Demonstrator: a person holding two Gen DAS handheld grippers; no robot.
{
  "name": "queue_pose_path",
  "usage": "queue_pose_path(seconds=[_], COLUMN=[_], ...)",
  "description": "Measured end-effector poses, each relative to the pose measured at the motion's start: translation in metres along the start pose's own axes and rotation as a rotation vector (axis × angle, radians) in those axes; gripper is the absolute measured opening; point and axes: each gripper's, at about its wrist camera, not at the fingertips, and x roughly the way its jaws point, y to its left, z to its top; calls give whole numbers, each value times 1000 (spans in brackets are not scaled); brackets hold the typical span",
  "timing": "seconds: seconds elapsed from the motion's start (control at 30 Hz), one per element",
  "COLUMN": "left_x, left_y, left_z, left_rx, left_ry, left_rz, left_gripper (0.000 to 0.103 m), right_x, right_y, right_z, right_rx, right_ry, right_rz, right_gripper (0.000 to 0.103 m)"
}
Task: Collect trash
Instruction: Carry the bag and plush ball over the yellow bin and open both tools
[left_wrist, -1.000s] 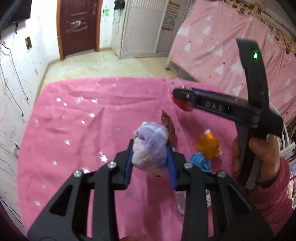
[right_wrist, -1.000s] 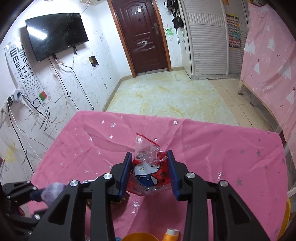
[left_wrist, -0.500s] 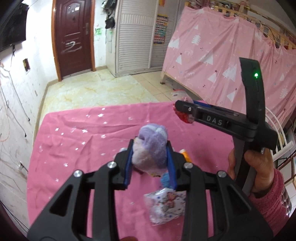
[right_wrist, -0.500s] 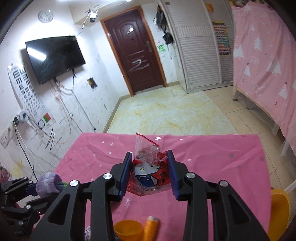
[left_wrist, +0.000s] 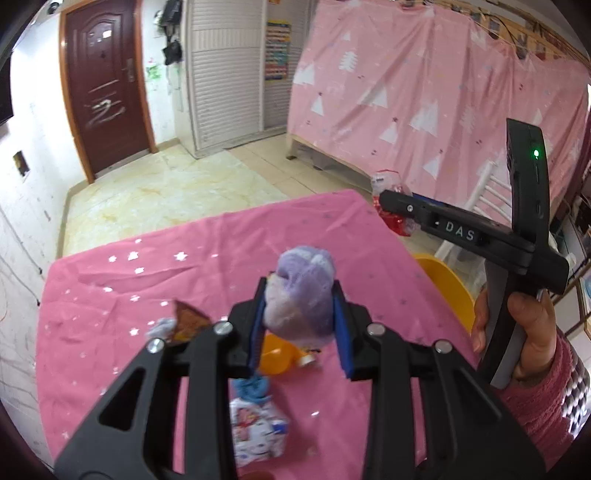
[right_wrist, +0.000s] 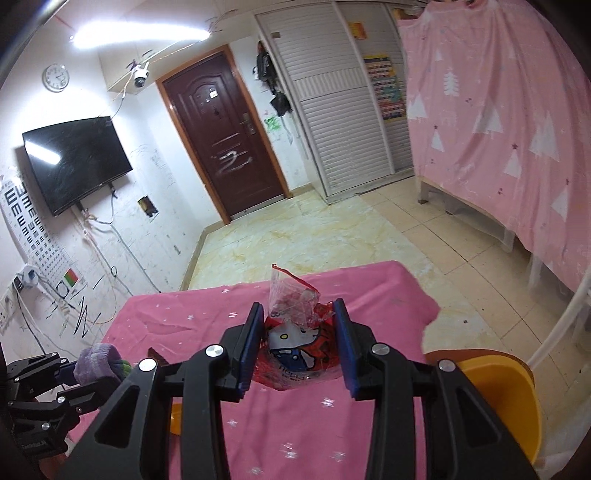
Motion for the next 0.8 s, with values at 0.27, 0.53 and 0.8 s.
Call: queue_pose_path(seconds=[0.27,0.53,0.8], left_x=[22,53,90], left_y=[-42,-88,-134], left_z=[8,19,25], left_rx=[43,73,69], left_ry=[40,91,156], left_rz=[-49,-103,-180], left_gripper=[30,30,31], right_x=[-31,-56,-70], right_y=[-56,-110,-154], right_z=[-6,-19,-38], right_rx=[69,132,186], right_ry=[-37,-56,-53], right_rz=[-61,-119,-150], right_gripper=[31,32,32])
